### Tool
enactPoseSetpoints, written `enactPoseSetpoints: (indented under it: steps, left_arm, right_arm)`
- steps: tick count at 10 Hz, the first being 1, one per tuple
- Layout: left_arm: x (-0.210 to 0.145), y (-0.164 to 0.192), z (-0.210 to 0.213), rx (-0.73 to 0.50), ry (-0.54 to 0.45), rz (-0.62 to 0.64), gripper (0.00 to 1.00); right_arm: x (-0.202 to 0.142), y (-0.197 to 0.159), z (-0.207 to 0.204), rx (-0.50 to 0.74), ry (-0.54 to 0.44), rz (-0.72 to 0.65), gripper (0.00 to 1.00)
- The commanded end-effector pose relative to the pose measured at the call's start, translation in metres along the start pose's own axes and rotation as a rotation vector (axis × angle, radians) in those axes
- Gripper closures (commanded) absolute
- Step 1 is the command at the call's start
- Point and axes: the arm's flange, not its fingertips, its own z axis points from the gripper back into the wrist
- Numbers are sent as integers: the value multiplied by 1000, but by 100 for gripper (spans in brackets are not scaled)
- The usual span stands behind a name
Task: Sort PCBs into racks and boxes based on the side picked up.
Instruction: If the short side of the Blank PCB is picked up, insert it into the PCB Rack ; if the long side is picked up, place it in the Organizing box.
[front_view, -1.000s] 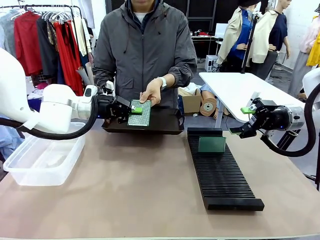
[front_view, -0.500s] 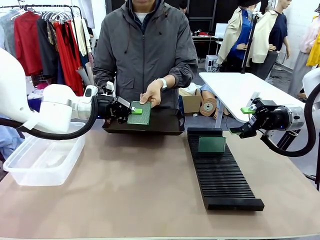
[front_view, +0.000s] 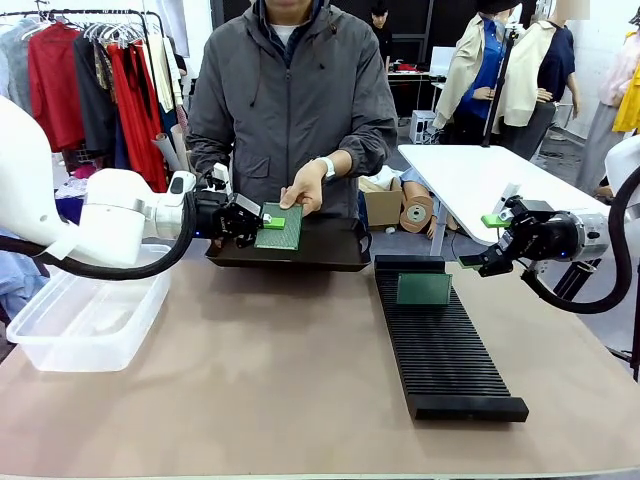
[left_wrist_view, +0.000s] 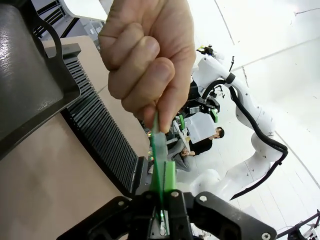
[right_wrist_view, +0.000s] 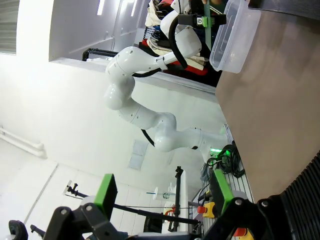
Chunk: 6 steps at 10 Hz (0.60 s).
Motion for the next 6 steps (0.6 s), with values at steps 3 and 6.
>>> enactPoseSetpoints:
  steps: [3, 6]
  left_arm:
    - [1, -1, 1, -6, 2, -4, 100]
    - [1, -1, 1, -6, 2, -4, 100]
  right_arm:
    - [0, 2, -1, 1, 2, -2, 0]
    - [0, 2, -1, 1, 2, -2, 0]
